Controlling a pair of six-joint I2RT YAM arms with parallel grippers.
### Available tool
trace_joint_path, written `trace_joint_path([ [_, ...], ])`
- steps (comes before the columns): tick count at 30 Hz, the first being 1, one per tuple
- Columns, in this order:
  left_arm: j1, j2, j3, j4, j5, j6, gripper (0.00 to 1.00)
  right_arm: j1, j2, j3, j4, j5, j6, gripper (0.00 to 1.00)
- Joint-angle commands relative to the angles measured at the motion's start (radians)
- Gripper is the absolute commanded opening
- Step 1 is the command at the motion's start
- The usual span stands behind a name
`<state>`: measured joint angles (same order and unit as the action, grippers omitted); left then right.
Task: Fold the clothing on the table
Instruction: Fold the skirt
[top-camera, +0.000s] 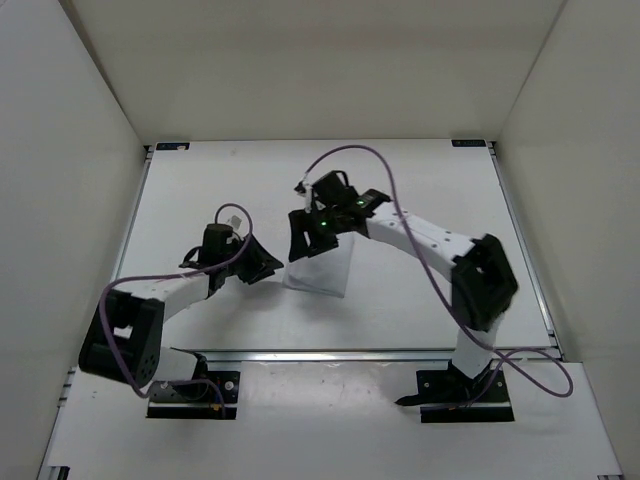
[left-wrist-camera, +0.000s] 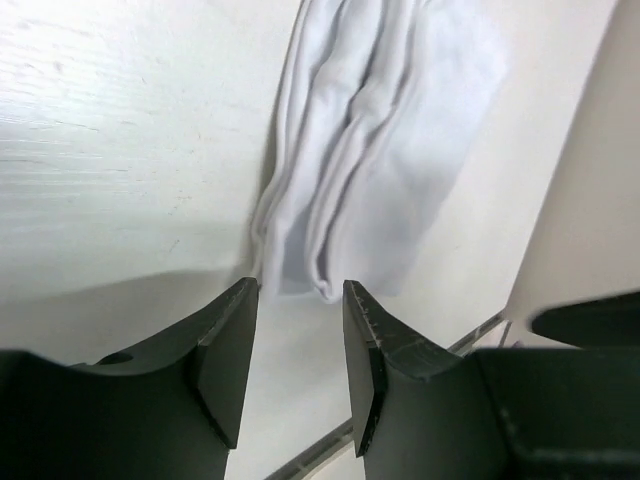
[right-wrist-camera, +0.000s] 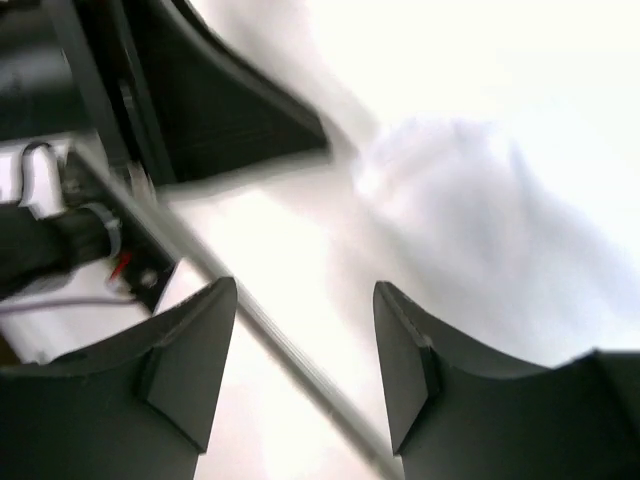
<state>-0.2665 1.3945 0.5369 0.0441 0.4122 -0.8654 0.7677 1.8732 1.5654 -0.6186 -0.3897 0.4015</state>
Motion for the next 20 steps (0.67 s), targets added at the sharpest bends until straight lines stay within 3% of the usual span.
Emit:
trace_joint_path([
  [1,0.033,-0.132,-0.025,-0.018,-0.059,-0.035,0.5,-0.082,-0.225,-0.146,0.074,-0.023,0.054,0.55],
  [7,0.036,-0.262,-0.008,-0.199,-0.087,0.049,0.51,-0.191,-0.488,-0.456,0.129,-0.012,0.115,0.54],
  [11,0.007,-0.359,-0.029,-0.314,-0.122,0.117,0.52,-0.229,-0.632,-0.617,0.19,-0.032,0.137,0.72],
  [13,0.0,-0.402,-0.043,-0.352,-0.135,0.128,0.53,-0.246,-0.712,-0.654,0.227,-0.037,0.149,0.95],
  [14,-0.002,-0.429,-0.054,-0.363,-0.133,0.137,0.53,-0.258,-0.747,-0.672,0.233,-0.031,0.161,0.99],
  [18,0.006,-0.483,-0.058,-0.411,-0.148,0.16,0.52,-0.329,-0.821,-0.768,0.368,-0.159,0.223,0.99],
  [20,0.007,-0.491,-0.045,-0.434,-0.15,0.169,0.53,-0.3,-0.809,-0.748,0.333,-0.105,0.194,1.0],
])
